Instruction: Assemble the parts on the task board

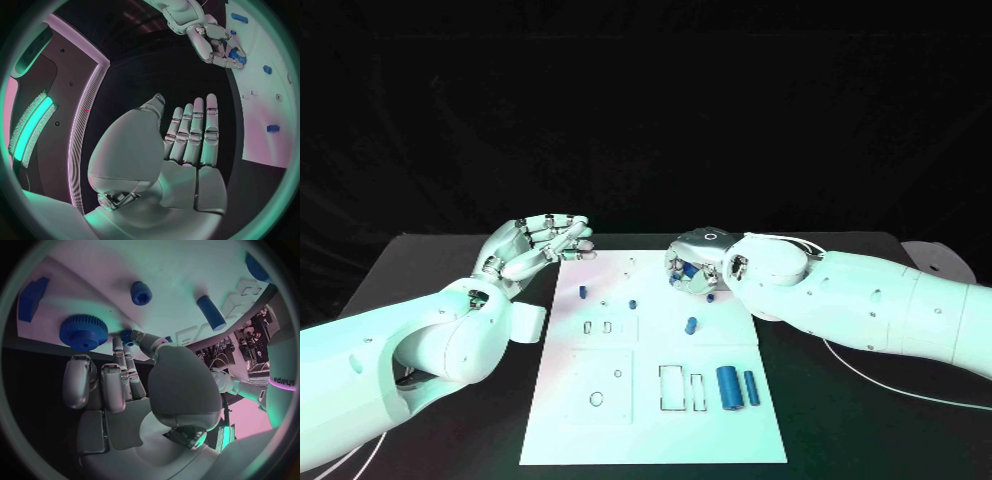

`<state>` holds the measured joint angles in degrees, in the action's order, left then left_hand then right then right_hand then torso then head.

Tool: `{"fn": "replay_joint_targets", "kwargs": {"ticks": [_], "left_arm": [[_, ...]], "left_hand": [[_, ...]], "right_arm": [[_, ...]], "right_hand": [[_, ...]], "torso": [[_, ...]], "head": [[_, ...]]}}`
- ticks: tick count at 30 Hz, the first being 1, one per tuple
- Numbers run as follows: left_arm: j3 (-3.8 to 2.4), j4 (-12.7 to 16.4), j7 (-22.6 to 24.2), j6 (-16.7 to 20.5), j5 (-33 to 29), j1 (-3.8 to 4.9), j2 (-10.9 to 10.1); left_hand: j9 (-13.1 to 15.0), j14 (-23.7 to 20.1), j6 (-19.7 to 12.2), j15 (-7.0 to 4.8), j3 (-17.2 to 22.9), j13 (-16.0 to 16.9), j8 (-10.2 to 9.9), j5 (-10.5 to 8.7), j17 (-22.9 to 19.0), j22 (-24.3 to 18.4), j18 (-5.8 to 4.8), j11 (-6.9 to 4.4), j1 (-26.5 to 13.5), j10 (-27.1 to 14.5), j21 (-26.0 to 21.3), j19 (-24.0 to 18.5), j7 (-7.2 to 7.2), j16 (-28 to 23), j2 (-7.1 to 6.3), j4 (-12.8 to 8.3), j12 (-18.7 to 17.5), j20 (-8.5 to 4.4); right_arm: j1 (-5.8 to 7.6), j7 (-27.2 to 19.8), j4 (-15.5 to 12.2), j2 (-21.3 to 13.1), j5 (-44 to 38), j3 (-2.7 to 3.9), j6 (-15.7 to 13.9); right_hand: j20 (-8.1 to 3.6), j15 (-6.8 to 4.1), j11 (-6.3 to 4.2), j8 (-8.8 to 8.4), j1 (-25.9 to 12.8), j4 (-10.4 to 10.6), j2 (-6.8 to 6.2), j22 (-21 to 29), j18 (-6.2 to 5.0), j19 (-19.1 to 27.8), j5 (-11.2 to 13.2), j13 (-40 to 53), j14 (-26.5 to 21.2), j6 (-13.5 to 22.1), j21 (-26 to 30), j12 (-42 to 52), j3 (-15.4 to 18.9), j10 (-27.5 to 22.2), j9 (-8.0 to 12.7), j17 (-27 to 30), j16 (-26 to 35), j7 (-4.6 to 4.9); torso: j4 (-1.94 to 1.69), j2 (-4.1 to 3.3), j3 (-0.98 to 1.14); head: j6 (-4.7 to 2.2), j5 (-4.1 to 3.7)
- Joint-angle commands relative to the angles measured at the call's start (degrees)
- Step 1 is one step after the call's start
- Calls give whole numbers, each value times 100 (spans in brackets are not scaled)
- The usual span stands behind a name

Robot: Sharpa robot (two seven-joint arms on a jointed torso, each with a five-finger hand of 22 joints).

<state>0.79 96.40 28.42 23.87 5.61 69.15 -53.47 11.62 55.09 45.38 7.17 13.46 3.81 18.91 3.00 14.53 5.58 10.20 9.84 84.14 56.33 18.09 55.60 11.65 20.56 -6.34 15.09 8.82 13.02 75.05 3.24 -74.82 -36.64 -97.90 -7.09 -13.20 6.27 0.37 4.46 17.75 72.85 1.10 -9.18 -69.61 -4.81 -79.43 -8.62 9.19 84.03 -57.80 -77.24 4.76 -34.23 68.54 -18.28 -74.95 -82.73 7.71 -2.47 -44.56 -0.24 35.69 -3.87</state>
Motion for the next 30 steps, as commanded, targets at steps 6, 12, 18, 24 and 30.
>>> {"fn": "replay_joint_targets", "kwargs": {"ticks": [6,12,18,24,30], "left_arm": [[-6,-17,-8,-100,-22,8,2],[-6,-32,-16,-105,-26,8,11],[-6,-33,-23,-119,-29,8,28],[-6,-16,-31,-126,-37,18,35],[-7,54,-37,-120,-42,43,5]], "left_hand": [[-6,48,5,10,27,-10,-24,-7,7,-12,39,20,-29,11,-2,52,132,-40,-37,21,-36,-3],[-6,48,5,10,27,-10,-24,-7,7,-12,39,20,-29,11,-2,52,132,-40,-37,21,-36,-3],[-7,47,0,12,31,-10,-28,-7,8,-15,39,22,-25,8,-5,54,134,-44,-35,19,-44,-3],[-7,47,0,12,31,-10,-28,-7,8,-15,39,22,-25,8,-5,54,134,-44,-35,19,-44,-3],[-8,45,-3,13,34,-10,-31,-8,10,-19,38,24,-23,7,-9,56,135,-49,-34,18,-51,-2]], "right_arm": [[33,199,-291,-85,-57,27,-731],[78,260,-127,114,-10,46,-1033],[85,250,279,478,66,52,-1254],[44,188,606,784,145,55,-1354],[9,151,826,1015,172,56,-1399]], "right_hand": [[-28,-47,-21,72,9,7,83,-99,87,-64,43,11,347,-68,-80,12,-54,106,-75,-143,-56,-12],[-32,-52,-26,89,7,9,89,-102,86,-61,44,10,348,-79,-82,8,-62,120,-94,-144,-60,-19],[-35,-51,-20,88,-2,11,79,-101,85,-55,44,3,350,-60,-81,-11,-67,105,-106,-158,-70,-9],[-35,-47,-13,84,-6,10,72,-108,86,-53,47,-3,352,-34,-85,-30,-76,91,-118,-170,-79,3],[-30,-38,-1,81,-37,24,50,-112,87,-48,49,-9,352,-11,-88,-46,-69,84,-132,-171,-84,16]], "torso": [[-5,-9,-7],[-24,-22,-8],[-44,-35,-11],[-58,-49,-9],[-79,-101,-10]], "head": [[-45,29],[-89,18],[-101,13],[-93,22],[-101,19]]}}
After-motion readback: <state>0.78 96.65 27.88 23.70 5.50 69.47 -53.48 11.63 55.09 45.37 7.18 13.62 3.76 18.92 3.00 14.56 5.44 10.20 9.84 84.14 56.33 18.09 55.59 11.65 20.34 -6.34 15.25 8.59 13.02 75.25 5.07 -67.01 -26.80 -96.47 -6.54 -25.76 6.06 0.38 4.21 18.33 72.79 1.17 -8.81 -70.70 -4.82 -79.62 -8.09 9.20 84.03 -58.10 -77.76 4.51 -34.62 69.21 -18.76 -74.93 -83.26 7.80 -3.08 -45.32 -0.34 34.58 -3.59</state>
